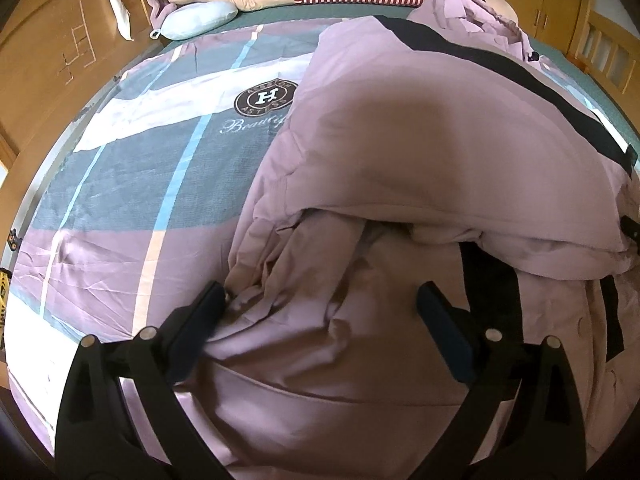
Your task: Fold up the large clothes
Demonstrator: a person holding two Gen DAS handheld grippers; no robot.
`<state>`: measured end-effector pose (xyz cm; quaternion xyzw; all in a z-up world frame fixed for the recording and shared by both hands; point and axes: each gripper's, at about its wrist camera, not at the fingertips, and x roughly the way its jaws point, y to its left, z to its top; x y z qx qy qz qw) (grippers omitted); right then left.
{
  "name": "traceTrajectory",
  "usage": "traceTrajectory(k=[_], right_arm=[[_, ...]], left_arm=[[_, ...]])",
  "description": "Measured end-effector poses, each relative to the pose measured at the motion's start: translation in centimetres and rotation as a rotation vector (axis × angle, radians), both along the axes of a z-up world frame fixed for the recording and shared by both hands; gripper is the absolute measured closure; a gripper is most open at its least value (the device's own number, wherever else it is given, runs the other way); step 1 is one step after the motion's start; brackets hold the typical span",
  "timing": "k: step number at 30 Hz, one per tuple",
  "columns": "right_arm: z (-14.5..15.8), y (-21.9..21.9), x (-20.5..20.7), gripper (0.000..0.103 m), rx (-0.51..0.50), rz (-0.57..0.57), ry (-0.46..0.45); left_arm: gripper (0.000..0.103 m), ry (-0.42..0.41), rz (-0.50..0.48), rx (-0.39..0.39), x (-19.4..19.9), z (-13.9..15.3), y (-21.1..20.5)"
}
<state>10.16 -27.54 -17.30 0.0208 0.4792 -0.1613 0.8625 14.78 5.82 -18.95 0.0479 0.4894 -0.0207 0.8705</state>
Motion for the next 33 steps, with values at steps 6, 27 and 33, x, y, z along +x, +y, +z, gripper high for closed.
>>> traceTrajectory(k=[6,27,33], right_arm=[[3.5,1.4,-2.1,0.027,-0.057,0.033,-0.206],[2.5,6.4,-1.5,0.027,0.052,0.261,-0.147],[-0.8,6.7,-0.1,0.022,0.049,0.244,0.008]], left_arm=[[0.004,-0.077,0.029,-0.066,-0.6,1.8,0.6],[0.003,-0.12,-0.033,-0.034,-1.9,2.6,-1.4],[0.003,-0.097,-0.058,0.003,-2.0,1.5,-2.5]])
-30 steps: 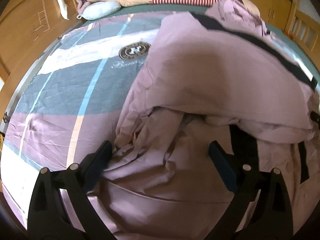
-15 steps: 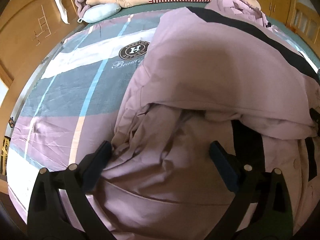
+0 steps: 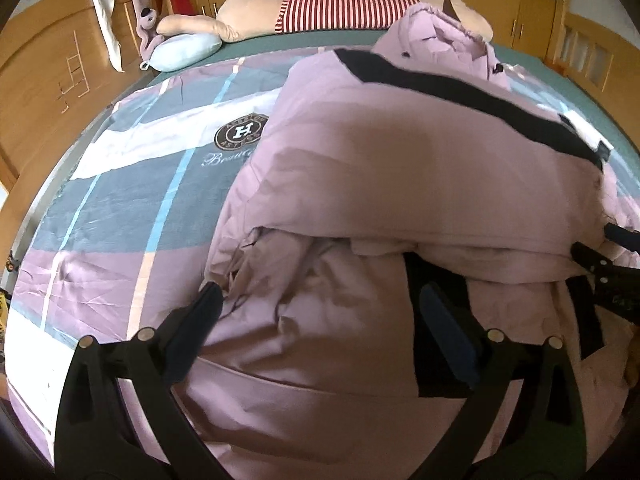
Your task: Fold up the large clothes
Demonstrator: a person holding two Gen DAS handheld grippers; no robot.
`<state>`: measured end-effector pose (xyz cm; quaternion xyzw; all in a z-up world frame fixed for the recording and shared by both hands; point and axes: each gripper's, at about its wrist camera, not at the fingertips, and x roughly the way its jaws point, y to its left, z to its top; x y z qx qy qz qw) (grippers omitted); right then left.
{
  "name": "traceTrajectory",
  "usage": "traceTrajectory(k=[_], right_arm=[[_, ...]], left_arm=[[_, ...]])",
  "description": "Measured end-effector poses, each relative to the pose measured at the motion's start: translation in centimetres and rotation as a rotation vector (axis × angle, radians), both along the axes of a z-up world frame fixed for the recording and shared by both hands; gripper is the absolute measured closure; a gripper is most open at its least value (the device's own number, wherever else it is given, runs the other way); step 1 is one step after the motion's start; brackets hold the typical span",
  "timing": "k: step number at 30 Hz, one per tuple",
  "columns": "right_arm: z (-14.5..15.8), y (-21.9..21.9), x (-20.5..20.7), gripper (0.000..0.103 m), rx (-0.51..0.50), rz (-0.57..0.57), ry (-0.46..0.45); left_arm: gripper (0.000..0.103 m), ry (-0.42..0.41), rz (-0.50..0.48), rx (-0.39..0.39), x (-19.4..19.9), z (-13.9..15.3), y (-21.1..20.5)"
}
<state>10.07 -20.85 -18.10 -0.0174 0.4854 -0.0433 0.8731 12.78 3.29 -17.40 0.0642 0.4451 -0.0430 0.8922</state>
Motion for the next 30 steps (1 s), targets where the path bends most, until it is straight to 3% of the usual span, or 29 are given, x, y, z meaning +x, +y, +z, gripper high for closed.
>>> traceTrajectory(k=[3,7,9,11,13,15,16,24,30], right_arm=[[0.8,0.3,-0.3,0.022,-0.007,0.004,-0.019],[4.2,-0.3,-2.4,0.022,0.098,0.029,-0.2],[5.1,-0.4,-2.6,0.022,0.053,0.009,-0.253],[3.7,-0.5,-1.4,0.022,-0.042,-0.039,-0.191],[-0.4,-1.2,0.5,0.021,-0.073,-0.073,-0.019],[-1.4,-1.8,0.7,0.007,-0.059,-0.095,-0.027],[-1.3,-1.9,0.8,0.004,-0.055,-0.102,-0.021],[-2.2,-3.7,0.2,0.001,0.086,-0.102,-0.059],[-2.3,-3.2,0.1,0.001,0.045,-0.109,-0.082]], left_arm=[[0.003,0.003,0.008,-0.005,0.1,-0.1,0.2],[0.003,0.0,0.015,-0.027,0.1,0.4,0.4],[0.003,0.005,0.009,-0.04,0.0,0.6,0.5],[0.003,0.007,-0.003,-0.041,-0.2,0.6,0.4],[0.003,0.007,-0.01,-0.03,-0.3,0.5,0.3],[0.003,0.017,-0.014,-0.018,-0.2,0.2,0.2],[0.003,0.024,-0.014,-0.016,-0.1,0.0,0.1],[0.002,0.047,0.021,0.097,0.6,-1.9,-1.0],[0.002,0.109,0.049,-0.092,0.4,0.1,1.0]])
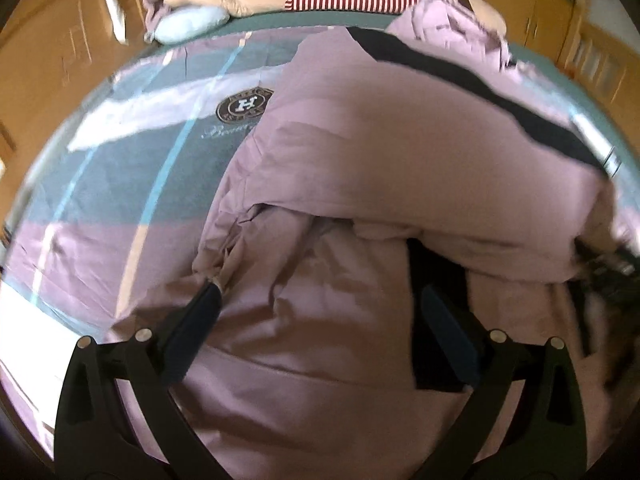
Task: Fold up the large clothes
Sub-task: 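Grasp the folded jacket edge with the right gripper and lift it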
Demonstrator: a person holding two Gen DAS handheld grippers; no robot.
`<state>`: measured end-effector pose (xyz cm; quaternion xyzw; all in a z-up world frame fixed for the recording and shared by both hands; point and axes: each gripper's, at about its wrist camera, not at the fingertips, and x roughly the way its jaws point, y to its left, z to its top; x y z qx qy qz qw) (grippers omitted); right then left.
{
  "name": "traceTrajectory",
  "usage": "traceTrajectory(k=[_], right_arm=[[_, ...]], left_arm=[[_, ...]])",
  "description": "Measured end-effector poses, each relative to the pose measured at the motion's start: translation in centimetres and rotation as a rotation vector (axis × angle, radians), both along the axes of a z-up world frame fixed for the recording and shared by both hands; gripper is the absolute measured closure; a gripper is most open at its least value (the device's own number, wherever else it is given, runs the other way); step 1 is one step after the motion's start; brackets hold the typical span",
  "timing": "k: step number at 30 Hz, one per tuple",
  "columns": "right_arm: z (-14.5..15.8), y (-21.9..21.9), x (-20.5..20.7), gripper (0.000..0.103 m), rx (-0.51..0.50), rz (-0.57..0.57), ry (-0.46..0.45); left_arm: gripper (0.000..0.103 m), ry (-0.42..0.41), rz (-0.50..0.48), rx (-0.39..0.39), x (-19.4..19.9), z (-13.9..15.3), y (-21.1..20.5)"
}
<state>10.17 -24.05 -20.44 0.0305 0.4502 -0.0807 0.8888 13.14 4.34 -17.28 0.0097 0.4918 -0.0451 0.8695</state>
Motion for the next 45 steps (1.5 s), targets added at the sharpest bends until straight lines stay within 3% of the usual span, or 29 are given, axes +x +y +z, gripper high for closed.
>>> traceTrajectory(k=[3,4,6,7,9,11,12,14,15,17,20,24,25,27,28,29,31,32,34,41,45], right_arm=[[2.0,0.7,-0.2,0.003,-0.073,-0.062,0.022],[4.2,1.3,-1.3,0.005,-0.09,-0.11,-0.074],[7.9,2.2,-2.7,0.006,-0.017,-0.138,-0.254],[9.1,3.2,-2.4,0.006,0.03,-0.121,-0.291],[9.9,5.3,0.1,0.006,0.066,-0.067,-0.267],[9.6,7.8,3.0,0.006,0.079,-0.012,-0.244],[8.6,9.1,4.8,0.006,0.065,0.011,-0.196],[4.1,11.5,8.4,0.006,0.063,0.054,-0.001],[1.7,12.5,9.2,0.004,0.033,0.048,0.029],[1.0,13.3,8.7,0.003,-0.02,0.037,-0.038],[1.2,12.3,8.3,0.001,0.033,0.032,-0.053],[2.8,12.8,8.8,0.001,0.01,0.029,0.028],[3.5,12.9,9.0,0.001,0.034,0.031,0.008],[6.6,13.4,6.7,0.001,0.181,0.058,-0.177],[7.2,14.1,6.6,0.001,0.213,0.071,-0.205],[7.0,14.7,6.8,0.001,0.217,0.087,-0.187],[3.7,17.4,9.2,0.001,0.163,0.164,0.026],[2.0,18.4,10.0,0.001,0.104,0.181,0.088],[0.9,19.9,9.4,0.001,-0.016,0.2,0.015],[2.2,19.2,8.2,0.001,0.031,0.224,0.011],[5.4,16.6,5.6,0.001,-0.06,0.137,-0.158]], left_arm=[[0.002,0.055,0.049,-0.074,-0.2,1.2,2.0],[0.002,0.041,0.065,-0.074,-0.4,1.8,2.7],[0.002,-0.016,0.083,-0.026,-0.8,3.5,3.7],[0.002,-0.045,0.087,0.009,-0.9,4.2,4.1],[0.002,-0.062,0.101,0.044,-0.8,4.7,4.7],[0.002,-0.053,0.114,0.032,-0.8,4.6,5.2],[0.002,-0.048,0.111,0.026,-0.7,4.6,5.3],[0.002,-0.045,0.087,0.027,-0.6,4.7,5.2],[0.002,-0.046,0.081,0.028,-0.6,4.9,5.3],[0.002,-0.042,0.082,0.018,-0.6,5.1,5.2],[0.002,-0.02,0.095,-0.045,-0.7,5.3,6.0],[0.002,-0.019,0.104,-0.072,-1.0,5.5,6.4],[0.002,-0.026,0.107,-0.073,-1.1,5.7,6.5],[0.002,-0.042,0.118,-0.076,-1.3,6.1,6.9],[0.002,-0.047,0.125,-0.079,-1.3,6.3,7.1],[0.002,-0.049,0.13,-0.082,-1.3,6.4,7.3],[0.002,-0.042,0.139,-0.097,-1.2,6.3,7.6],[0.002,-0.032,0.138,-0.104,-1.1,6.1,7.6],[0.002,-0.017,0.131,-0.109,-1.0,5.8,7.6],[0.002,0.01,0.109,-0.106,-0.8,5.3,7.0],[0.002,0.014,0.102,-0.104,-0.8,5.2,6.8]])
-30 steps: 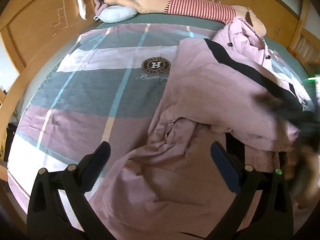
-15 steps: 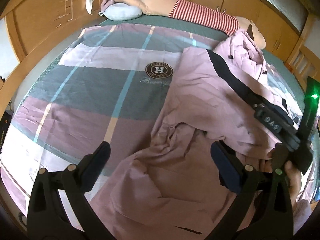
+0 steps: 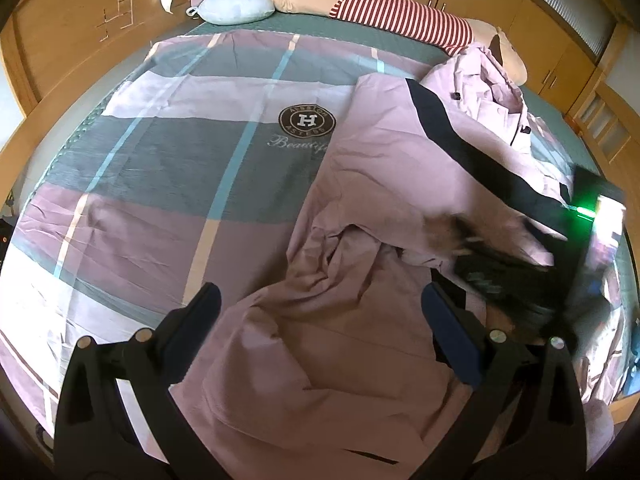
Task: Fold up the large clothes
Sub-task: 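Grasp the folded jacket edge with the right gripper and lift it, then close the right gripper on the jacket bundle and lift it up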
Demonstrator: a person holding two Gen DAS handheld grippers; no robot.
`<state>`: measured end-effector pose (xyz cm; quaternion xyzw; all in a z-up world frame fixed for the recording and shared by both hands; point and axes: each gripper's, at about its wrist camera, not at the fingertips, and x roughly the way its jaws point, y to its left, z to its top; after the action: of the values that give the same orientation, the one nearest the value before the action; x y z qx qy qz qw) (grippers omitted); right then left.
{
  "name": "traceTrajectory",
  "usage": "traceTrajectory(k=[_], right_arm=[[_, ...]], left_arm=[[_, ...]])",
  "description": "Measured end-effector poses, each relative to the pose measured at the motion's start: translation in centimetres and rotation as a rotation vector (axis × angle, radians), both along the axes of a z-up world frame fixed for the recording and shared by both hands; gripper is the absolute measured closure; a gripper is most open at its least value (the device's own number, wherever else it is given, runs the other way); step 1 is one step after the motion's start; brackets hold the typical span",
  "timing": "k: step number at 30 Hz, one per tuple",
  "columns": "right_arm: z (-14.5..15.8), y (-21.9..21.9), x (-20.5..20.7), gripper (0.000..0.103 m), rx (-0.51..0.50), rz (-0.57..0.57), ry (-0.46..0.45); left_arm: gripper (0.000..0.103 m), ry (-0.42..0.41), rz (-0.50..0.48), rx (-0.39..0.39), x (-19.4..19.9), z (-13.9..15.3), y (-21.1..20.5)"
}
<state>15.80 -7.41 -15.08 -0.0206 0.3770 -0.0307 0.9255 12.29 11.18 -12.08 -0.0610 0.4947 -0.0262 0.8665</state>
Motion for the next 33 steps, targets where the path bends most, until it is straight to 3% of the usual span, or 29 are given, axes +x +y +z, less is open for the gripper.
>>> traceTrajectory(k=[2,3,4,6,8,10,12,13,15,19,24,27,30,33], right_arm=[[-0.4,-2.1,-0.4,0.001,-0.049,-0.077,0.01],[-1.7,-3.6,0.1,0.001,-0.068,-0.121,0.081],[-3.3,-5.4,0.5,0.001,-0.024,-0.133,0.163],[-3.7,-8.0,0.3,0.001,0.129,-0.132,0.166],[-3.2,-8.7,0.1,0.001,0.144,-0.161,0.175],[-1.2,-9.4,-1.4,0.001,0.163,-0.196,0.061],[-0.6,-10.3,-2.3,0.001,0.166,-0.276,0.013],[-1.6,-11.4,-2.1,0.001,0.167,-0.343,0.061],[-3.9,-12.3,-1.2,0.001,0.186,-0.35,0.159],[-4.0,-11.1,-1.2,0.001,0.092,-0.332,0.145],[-4.0,-11.6,-1.6,0.001,0.11,-0.331,0.153],[-1.9,-11.7,-1.2,0.001,0.142,-0.27,0.192],[2.8,-12.3,-1.9,0.001,0.225,-0.231,0.02],[5.6,-13.5,1.0,0.001,0.246,-0.21,-0.005]], left_arm=[[0.002,0.007,-0.002,0.0,0.0,-0.2,-0.1],[0.002,0.014,-0.005,-0.001,0.1,-0.3,-0.2],[0.002,0.018,-0.008,-0.003,0.1,-0.4,-0.3],[0.002,0.023,-0.012,-0.002,0.1,-0.6,-0.5],[0.002,0.024,-0.017,0.009,0.1,-0.7,-0.8],[0.002,0.024,-0.023,0.016,0.1,-0.8,-1.0],[0.002,0.026,-0.026,0.02,0.2,-1.0,-1.0],[0.002,0.03,-0.027,0.022,0.2,-1.1,-1.1],[0.002,0.046,-0.029,0.025,0.3,-1.6,-1.4],[0.002,0.061,-0.038,0.05,0.4,-2.2,-2.1],[0.002,0.061,-0.058,0.094,0.3,-2.5,-3.0],[0.002,0.064,-0.066,0.087,0.3,-2.6,-3.1],[0.002,0.086,-0.067,0.078,0.6,-3.3,-2.9],[0.002,0.098,-0.062,0.101,0.7,-4.3,-3.0]])
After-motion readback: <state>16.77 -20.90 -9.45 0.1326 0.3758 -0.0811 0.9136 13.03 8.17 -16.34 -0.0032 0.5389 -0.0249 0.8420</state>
